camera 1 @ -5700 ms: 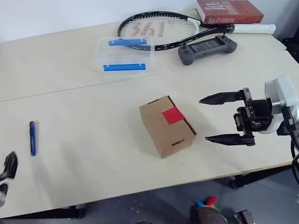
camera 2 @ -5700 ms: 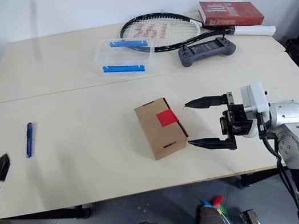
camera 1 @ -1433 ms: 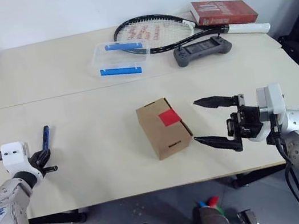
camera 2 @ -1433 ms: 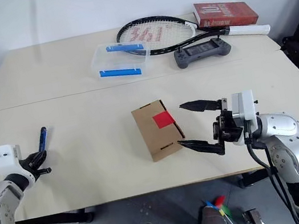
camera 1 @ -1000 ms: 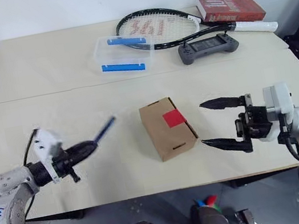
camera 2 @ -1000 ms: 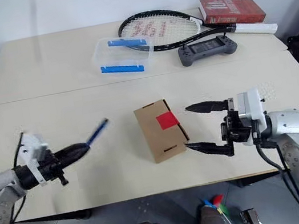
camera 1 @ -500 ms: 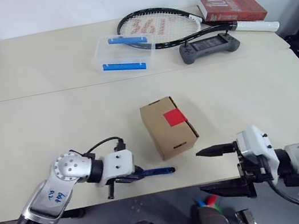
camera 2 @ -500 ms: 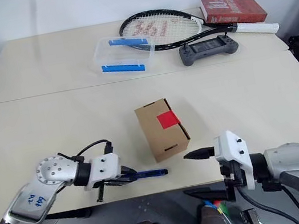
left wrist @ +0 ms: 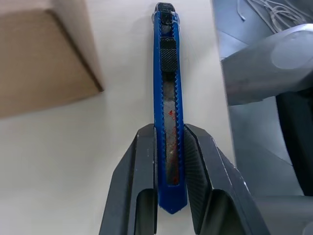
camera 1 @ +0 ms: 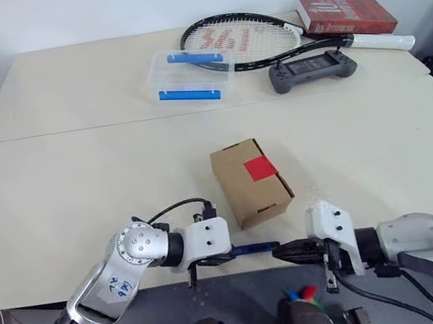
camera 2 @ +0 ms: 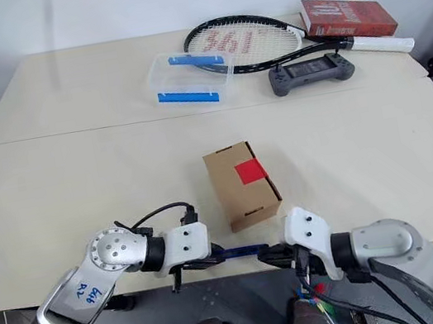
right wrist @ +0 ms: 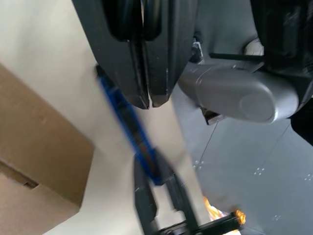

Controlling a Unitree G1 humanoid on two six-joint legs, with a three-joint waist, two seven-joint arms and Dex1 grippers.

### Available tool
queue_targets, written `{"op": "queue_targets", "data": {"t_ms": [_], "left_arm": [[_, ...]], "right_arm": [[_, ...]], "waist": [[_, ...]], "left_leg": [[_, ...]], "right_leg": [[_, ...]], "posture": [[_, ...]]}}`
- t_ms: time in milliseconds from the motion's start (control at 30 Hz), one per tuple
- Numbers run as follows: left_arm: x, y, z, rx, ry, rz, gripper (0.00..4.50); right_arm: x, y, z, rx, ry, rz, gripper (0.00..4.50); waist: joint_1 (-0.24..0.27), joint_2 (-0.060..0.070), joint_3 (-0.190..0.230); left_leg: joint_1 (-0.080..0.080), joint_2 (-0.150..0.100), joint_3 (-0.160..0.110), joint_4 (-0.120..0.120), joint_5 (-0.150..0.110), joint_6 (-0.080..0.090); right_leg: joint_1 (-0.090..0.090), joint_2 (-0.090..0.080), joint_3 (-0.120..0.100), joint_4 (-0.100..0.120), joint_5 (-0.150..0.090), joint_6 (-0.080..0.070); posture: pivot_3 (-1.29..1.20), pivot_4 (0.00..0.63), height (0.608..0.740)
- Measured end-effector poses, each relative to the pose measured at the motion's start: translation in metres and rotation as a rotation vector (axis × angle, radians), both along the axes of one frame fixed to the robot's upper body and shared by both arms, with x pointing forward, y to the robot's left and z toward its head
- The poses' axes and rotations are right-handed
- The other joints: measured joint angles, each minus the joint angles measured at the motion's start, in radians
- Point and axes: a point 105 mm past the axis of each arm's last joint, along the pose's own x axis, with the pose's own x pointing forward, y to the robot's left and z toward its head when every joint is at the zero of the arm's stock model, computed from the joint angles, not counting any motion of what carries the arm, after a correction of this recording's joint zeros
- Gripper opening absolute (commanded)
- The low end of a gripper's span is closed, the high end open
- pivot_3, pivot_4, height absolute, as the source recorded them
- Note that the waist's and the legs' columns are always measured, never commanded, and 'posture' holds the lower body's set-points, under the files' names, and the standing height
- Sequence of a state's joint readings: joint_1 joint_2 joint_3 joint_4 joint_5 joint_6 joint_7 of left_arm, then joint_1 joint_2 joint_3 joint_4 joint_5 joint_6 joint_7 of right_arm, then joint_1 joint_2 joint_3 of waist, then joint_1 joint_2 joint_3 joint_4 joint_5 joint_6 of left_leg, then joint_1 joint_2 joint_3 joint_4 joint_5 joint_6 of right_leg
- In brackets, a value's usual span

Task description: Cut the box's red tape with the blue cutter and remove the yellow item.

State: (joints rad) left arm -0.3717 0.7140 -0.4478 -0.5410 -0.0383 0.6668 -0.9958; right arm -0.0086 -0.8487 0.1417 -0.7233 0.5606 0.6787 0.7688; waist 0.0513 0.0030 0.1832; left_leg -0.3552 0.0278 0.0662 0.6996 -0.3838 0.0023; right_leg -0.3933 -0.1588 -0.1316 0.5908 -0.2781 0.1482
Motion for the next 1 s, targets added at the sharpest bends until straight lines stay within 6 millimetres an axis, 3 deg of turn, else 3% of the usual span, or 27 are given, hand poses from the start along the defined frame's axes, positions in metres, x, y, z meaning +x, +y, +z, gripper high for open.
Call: {"op": "queue_targets", "data": {"t_ms": [333,1000], "left_arm": [[0.001,-0.002,0.000,0.010,0.012,0.004,0.43],[0.001,-0.004,0.000,0.026,0.018,0.001,0.43]], "right_arm": [[0.013,0.005,-0.018,-0.024,0.033,-0.022,0.01],[0.025,0.045,-0.020,0.053,0.033,0.035,0.01]], "waist": [[0.001,0.000,0.000],[0.001,-0.001,-0.001]], "left_leg": [[0.000,0.000,0.000,0.000,0.000,0.000],[0.000,0.000,0.000,0.002,0.000,0.000]], "right_leg": [[0.000,0.000,0.000,0.000,0.000,0.000],[0.001,0.000,0.000,0.002,0.000,0.000]], "posture": [[0.00,0.150,0.740],[0.00,0.150,0.740]]}}
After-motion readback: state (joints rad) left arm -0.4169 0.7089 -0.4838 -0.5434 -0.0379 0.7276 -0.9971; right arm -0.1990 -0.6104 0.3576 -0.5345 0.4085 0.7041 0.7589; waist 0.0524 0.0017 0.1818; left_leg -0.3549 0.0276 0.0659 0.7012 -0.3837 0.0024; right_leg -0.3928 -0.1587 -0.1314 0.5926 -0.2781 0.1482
